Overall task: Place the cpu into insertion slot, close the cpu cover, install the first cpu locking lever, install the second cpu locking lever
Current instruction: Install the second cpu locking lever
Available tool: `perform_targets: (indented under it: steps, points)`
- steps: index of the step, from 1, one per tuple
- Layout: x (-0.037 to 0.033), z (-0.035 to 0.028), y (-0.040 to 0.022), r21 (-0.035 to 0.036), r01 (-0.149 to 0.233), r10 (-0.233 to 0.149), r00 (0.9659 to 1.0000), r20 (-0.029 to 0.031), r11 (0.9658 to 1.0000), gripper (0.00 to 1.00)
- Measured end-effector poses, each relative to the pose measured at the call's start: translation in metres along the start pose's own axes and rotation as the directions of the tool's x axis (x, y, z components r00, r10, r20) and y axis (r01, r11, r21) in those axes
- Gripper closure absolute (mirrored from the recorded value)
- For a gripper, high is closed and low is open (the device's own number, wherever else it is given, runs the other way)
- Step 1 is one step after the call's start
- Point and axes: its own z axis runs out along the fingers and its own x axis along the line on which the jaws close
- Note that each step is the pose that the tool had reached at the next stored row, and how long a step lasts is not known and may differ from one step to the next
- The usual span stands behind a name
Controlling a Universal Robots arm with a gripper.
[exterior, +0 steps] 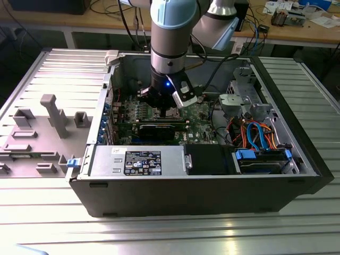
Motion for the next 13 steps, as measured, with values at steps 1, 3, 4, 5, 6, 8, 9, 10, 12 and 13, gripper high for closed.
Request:
perform_targets:
  steps: [1, 3, 4, 5, 6, 8, 9, 10, 12, 13]
  points:
    - [0.0000, 0.0000, 0.0000, -0.0003, 0.000, 0.000, 1.0000, 0.0000, 1.0000, 0.89]
    - [0.0000, 0.0000, 0.0000, -0.0006, 0.000, 0.000, 1.0000, 0.0000, 1.0000, 0.89]
    - [0.0000, 0.0000, 0.0000, -0.0007, 0.000, 0.000, 1.0000, -0.0006, 1.0000, 0.89]
    - [-0.0002, 0.0000, -0.0001, -0.0008, 0.000, 0.000, 1.0000, -0.0021, 1.0000, 0.89]
    - [-0.0001, -0.0001, -0.0002, -0.0013, 0.000, 0.000, 1.0000, -0.0059, 1.0000, 0.89]
    - [-0.0003, 0.0000, -0.0002, -0.0031, -0.003, 0.003, 0.9997, -0.0252, 1.0000, 0.89]
    - [-0.0003, -0.0001, -0.0003, -0.0041, -0.004, 0.004, 0.9994, -0.0355, 1.0000, 0.89]
    - [-0.0004, 0.0000, -0.0004, -0.0054, -0.005, 0.005, 0.9990, -0.0446, 1.0000, 0.89]
    - [-0.0004, 0.0000, -0.0008, -0.0070, -0.008, 0.007, 0.9979, -0.0637, 0.9999, 0.89]
    - [-0.0004, 0.0000, -0.0010, -0.0074, -0.008, 0.008, 0.9975, -0.0702, 0.9999, 0.89]
